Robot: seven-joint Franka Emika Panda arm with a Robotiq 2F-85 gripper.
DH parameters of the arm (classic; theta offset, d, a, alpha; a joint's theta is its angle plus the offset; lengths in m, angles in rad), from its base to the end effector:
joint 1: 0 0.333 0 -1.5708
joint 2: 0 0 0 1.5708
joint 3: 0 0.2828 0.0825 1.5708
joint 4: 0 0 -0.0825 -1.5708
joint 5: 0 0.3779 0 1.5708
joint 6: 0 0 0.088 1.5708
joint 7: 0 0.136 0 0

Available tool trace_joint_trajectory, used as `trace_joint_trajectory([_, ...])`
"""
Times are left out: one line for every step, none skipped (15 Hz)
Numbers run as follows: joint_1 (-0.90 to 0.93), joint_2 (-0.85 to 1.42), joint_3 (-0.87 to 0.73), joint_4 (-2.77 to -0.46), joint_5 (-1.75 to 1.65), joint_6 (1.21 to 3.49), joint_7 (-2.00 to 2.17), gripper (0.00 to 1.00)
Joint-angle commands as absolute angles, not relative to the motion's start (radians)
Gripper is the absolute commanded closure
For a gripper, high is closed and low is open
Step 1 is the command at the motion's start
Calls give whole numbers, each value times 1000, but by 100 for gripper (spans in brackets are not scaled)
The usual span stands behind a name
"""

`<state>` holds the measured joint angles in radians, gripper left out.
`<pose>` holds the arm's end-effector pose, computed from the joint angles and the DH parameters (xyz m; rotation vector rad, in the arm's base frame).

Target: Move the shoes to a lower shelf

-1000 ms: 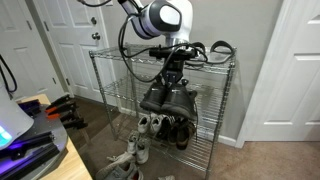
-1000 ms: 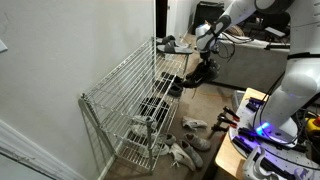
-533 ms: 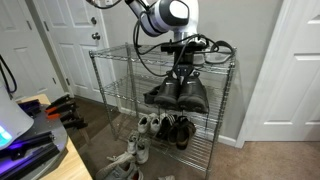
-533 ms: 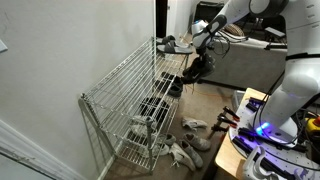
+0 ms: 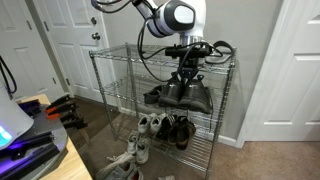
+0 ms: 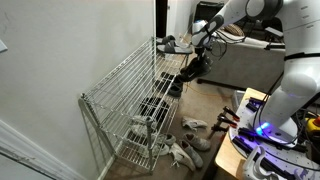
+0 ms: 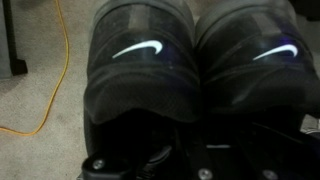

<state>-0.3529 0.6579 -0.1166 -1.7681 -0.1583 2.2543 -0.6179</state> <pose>0.5436 -0.2842 0.1297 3.0179 0.4210 -0.3706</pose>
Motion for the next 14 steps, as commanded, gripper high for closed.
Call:
trace_joint_trajectory([-392,696,-88,-1750,-102,2322,-628,96])
trace_joint_trajectory([-397,707,-86,-1756,-95,2370,-618,96])
trace_joint_trajectory([-402,714,-83,-1763,-85,2415,-611,96])
trace_joint_trajectory([-407,722,-80,-1771,-77,2466,-606,96])
trace_joint_trajectory([-411,728,-76,-1777,-72,2507,-605,96])
trace_joint_trajectory([-421,730,-70,-1784,-65,2534,-607,96])
trace_joint_trajectory([-438,723,-54,-1792,-45,2547,-612,96])
trace_joint_trajectory([-449,719,-43,-1807,-31,2565,-616,96])
trace_joint_trajectory([-460,715,-33,-1815,-18,2571,-622,96])
trace_joint_trajectory([-468,708,-27,-1827,-12,2570,-629,96])
trace_joint_trajectory([-479,697,-18,-1844,-2,2568,-636,96])
trace_joint_trajectory([-492,686,-8,-1861,7,2574,-646,96])
trace_joint_trajectory([-510,659,10,-1891,29,2590,-660,96])
trace_joint_trajectory([-530,636,29,-1919,51,2608,-678,96])
